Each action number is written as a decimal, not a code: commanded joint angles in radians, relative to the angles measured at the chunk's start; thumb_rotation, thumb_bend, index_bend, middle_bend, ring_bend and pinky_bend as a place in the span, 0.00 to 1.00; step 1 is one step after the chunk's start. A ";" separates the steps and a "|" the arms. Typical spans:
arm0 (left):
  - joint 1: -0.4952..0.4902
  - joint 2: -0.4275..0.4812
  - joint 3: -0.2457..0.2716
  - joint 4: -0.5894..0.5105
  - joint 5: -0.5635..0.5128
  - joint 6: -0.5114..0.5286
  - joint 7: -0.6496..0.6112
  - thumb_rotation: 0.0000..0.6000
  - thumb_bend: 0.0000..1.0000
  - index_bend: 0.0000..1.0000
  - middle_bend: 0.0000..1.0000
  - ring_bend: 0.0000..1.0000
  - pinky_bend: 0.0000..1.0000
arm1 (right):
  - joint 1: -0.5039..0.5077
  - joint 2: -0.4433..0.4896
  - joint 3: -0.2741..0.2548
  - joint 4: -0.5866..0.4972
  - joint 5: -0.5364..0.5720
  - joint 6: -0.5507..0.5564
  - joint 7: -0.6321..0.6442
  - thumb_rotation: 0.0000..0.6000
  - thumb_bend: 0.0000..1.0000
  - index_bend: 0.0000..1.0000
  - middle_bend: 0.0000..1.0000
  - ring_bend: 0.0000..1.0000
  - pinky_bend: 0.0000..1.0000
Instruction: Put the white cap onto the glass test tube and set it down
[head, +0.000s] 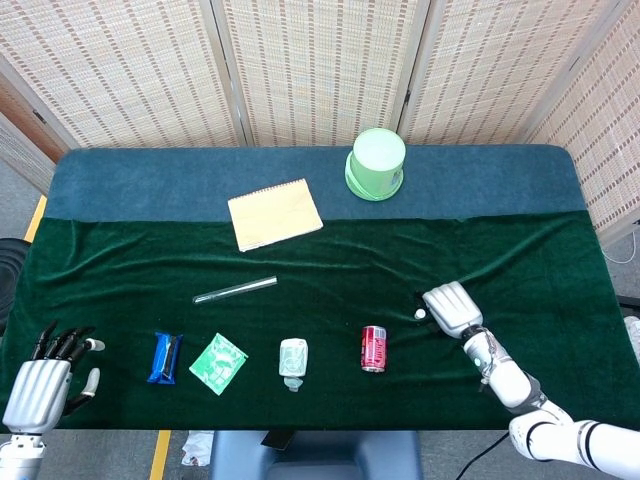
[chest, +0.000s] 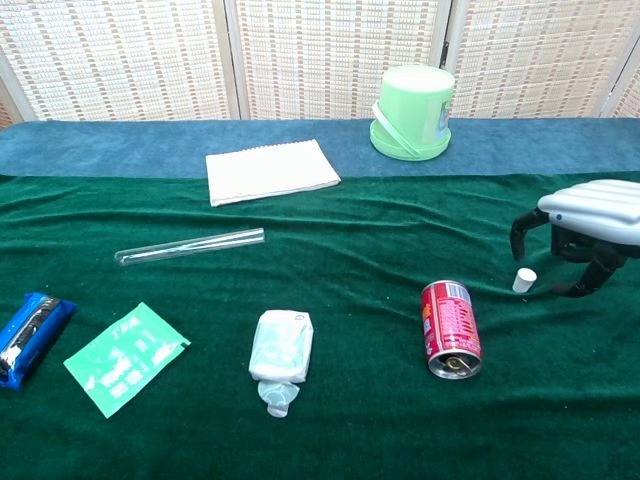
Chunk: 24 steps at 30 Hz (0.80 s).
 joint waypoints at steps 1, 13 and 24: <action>0.000 -0.001 0.000 0.001 -0.001 -0.001 -0.001 1.00 0.52 0.37 0.25 0.21 0.00 | 0.004 -0.008 0.001 0.008 0.006 -0.005 -0.003 1.00 0.33 0.40 0.96 1.00 1.00; 0.000 -0.005 0.002 0.009 -0.003 -0.005 -0.003 1.00 0.52 0.37 0.25 0.21 0.00 | 0.014 -0.031 0.004 0.043 0.029 -0.020 -0.004 1.00 0.37 0.44 0.96 1.00 1.00; 0.000 -0.006 0.001 0.014 -0.010 -0.007 -0.003 1.00 0.52 0.37 0.25 0.21 0.00 | 0.029 -0.052 0.007 0.064 0.042 -0.035 -0.008 1.00 0.40 0.46 0.96 1.00 1.00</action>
